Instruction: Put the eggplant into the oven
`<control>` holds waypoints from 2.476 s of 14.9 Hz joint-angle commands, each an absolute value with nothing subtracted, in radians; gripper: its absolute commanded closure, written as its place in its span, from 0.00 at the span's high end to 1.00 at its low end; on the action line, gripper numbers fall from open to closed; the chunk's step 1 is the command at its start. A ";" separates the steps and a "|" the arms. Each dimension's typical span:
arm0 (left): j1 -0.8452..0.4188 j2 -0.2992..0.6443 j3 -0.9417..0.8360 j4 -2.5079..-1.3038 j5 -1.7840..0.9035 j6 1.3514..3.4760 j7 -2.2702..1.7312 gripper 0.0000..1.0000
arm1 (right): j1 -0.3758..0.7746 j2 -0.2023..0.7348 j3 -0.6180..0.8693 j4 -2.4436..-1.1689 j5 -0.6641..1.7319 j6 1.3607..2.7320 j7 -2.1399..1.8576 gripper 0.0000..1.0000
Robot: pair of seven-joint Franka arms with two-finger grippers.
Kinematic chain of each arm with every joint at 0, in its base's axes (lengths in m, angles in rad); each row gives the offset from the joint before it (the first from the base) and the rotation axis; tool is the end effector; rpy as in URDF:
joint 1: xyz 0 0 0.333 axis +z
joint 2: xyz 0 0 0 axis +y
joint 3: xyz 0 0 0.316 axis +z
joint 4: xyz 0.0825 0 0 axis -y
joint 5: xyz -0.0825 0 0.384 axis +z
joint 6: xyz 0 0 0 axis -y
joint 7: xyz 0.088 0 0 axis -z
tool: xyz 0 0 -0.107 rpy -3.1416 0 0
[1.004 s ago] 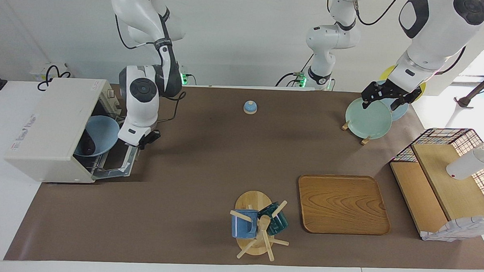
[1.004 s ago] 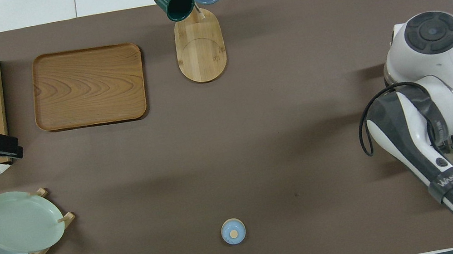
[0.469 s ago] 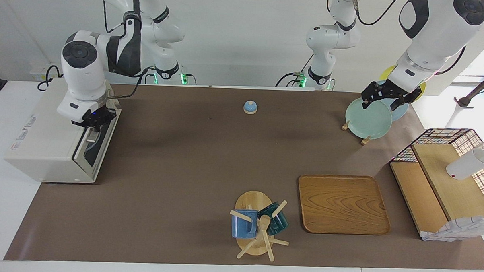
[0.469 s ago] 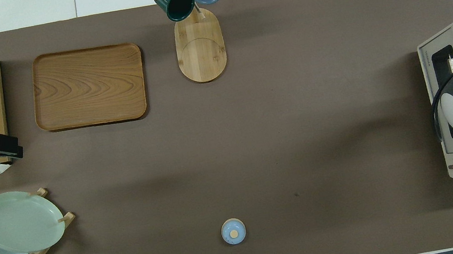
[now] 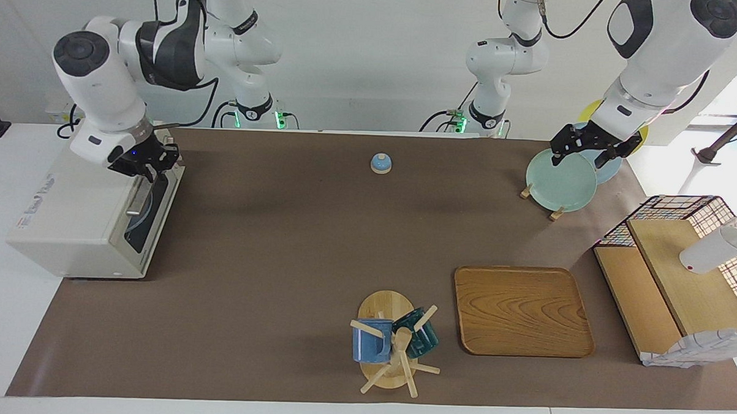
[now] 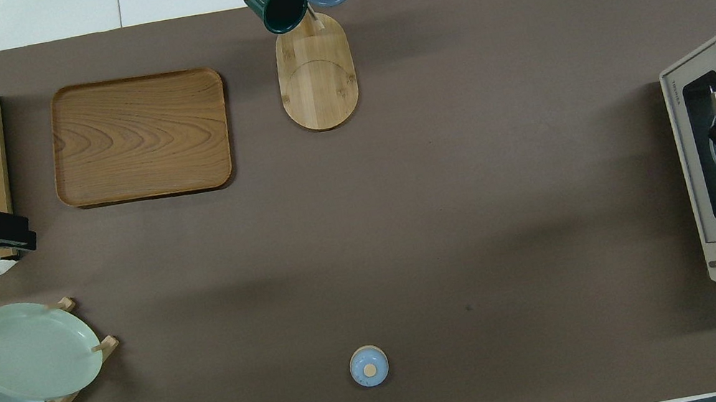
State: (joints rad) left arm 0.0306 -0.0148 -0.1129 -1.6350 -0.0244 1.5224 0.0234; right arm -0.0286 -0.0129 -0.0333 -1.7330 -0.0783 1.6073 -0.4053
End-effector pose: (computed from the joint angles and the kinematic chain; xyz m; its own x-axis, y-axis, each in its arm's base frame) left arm 0.5405 -0.0477 0.5985 0.9896 -0.1061 -0.0972 -0.1042 -0.9942 0.0250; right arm 0.5443 -0.0420 0.5586 0.9313 0.3388 -0.1339 0.3451 -0.9382 0.0263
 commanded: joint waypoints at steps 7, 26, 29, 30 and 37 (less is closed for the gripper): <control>0.037 -0.020 -0.118 -1.637 -0.006 1.514 0.031 1.00 | -0.023 -0.005 -0.029 -1.670 -0.017 1.540 -0.291 1.00; 0.037 -0.020 -0.118 -1.635 -0.006 1.514 0.031 1.00 | 0.008 0.002 -0.048 -1.651 -0.020 1.542 -0.218 1.00; 0.037 -0.020 -0.118 -1.637 -0.005 1.514 0.031 1.00 | 0.009 -0.008 -0.046 -1.631 -0.023 1.542 -0.166 1.00; 0.037 -0.020 -0.118 -1.637 -0.005 1.514 0.031 1.00 | 0.008 -0.008 -0.048 -1.631 -0.023 1.539 -0.167 1.00; 0.037 -0.020 -0.118 -1.637 -0.005 1.514 0.031 1.00 | 0.015 -0.006 -0.040 -1.606 -0.023 1.517 -0.160 1.00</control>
State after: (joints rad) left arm 0.0306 -0.0148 -0.1129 -1.6350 -0.0244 1.5224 0.0234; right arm 0.0190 -0.0060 -0.0477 -1.6217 -0.0304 1.5336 -0.1806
